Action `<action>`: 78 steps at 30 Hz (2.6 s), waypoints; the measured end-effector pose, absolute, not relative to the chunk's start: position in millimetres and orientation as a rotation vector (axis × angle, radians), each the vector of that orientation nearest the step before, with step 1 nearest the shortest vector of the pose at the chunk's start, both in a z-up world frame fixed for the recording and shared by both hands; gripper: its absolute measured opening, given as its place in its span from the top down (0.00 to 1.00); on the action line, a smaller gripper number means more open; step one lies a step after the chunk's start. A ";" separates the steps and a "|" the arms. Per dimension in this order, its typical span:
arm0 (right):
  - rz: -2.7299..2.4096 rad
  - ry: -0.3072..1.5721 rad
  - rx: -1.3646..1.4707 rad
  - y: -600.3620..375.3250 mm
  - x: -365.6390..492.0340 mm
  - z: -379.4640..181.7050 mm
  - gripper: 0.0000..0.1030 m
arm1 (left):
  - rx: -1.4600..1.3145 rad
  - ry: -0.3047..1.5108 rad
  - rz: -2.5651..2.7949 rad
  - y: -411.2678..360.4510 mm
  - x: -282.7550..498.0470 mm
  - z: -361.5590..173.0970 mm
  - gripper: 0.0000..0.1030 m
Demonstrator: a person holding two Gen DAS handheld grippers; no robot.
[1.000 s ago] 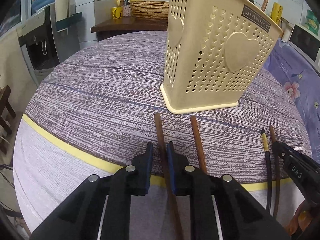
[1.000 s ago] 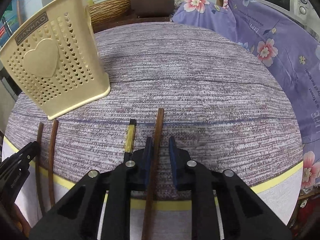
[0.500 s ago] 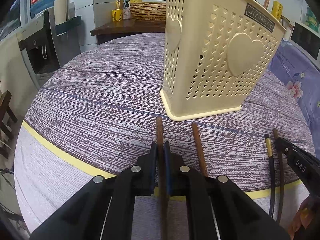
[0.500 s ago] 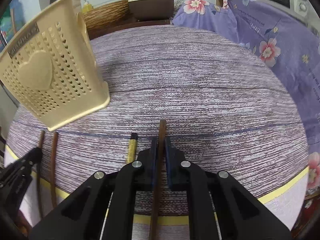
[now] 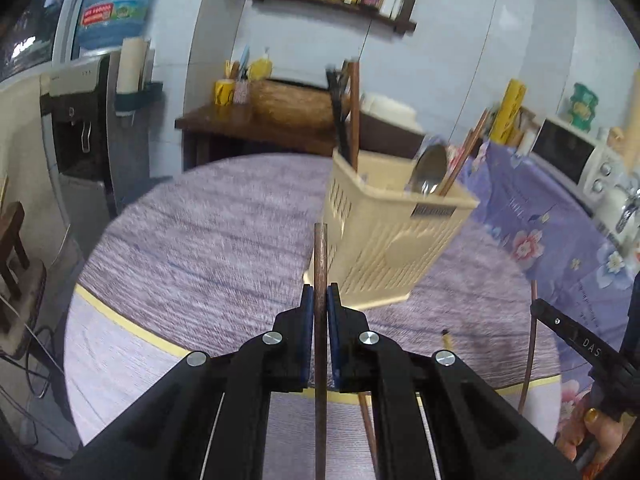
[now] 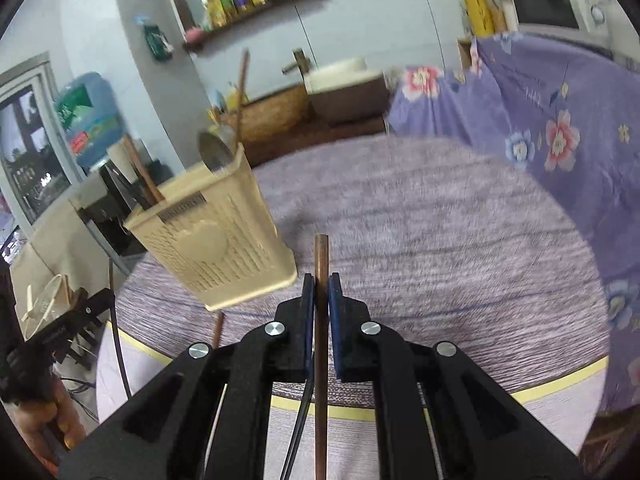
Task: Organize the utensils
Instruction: 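Lift both brown chopsticks and lower them into the cream basket, then open both tools to release the chopsticks into the basket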
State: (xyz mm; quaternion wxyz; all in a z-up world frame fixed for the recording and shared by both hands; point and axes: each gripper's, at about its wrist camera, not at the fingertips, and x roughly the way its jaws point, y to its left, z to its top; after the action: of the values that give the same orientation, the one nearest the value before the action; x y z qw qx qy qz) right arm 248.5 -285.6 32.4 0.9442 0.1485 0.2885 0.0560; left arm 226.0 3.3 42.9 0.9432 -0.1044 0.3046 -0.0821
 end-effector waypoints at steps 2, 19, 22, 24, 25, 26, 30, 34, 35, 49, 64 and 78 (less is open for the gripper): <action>0.111 0.529 0.278 -289.8 231.9 50.1 0.92 | -0.216 0.580 -0.175 8.2 216.1 58.4 0.92; 0.079 0.410 0.251 -300.4 205.1 94.4 0.92 | -0.226 0.491 -0.169 28.6 212.3 87.3 0.92; 0.081 0.401 0.246 -299.2 203.8 95.7 0.93 | -0.233 0.489 -0.171 32.0 211.3 87.6 0.92; 0.084 0.397 0.242 -298.5 203.1 96.7 0.92 | -0.234 0.487 -0.172 33.3 211.4 87.9 0.92; 0.086 0.397 0.237 -297.7 203.1 97.6 0.92 | -0.237 0.486 -0.173 33.8 211.4 88.2 0.92; 0.087 0.396 0.234 -296.9 202.9 98.0 0.92 | -0.238 0.485 -0.174 34.4 211.4 88.7 0.92; 0.087 0.392 0.229 -295.5 203.9 100.4 0.93 | -0.244 0.473 -0.170 36.2 211.3 91.6 0.92; 0.094 0.388 0.235 -295.8 204.8 102.4 0.92 | -0.245 0.465 -0.174 36.7 211.3 95.1 0.92; 0.093 0.386 0.233 -294.5 204.8 103.0 0.92 | -0.248 0.464 -0.179 36.9 210.9 96.6 0.92; 0.205 0.250 0.235 -267.7 252.6 202.7 0.92 | -0.291 0.285 -0.242 27.9 235.5 192.1 0.92; 0.180 0.228 0.219 -215.4 334.1 212.3 0.92 | -0.250 0.238 -0.171 -17.9 299.6 173.7 0.92; 0.182 0.362 0.195 -209.0 352.1 139.5 0.92 | -0.203 0.403 -0.188 -26.3 308.0 100.9 0.92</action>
State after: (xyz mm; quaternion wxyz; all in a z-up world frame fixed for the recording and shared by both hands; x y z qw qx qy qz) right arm 352.1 -209.0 139.5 0.9749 0.0966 0.1793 0.0901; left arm 308.0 -26.3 100.9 0.9703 -0.1005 0.1996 -0.0929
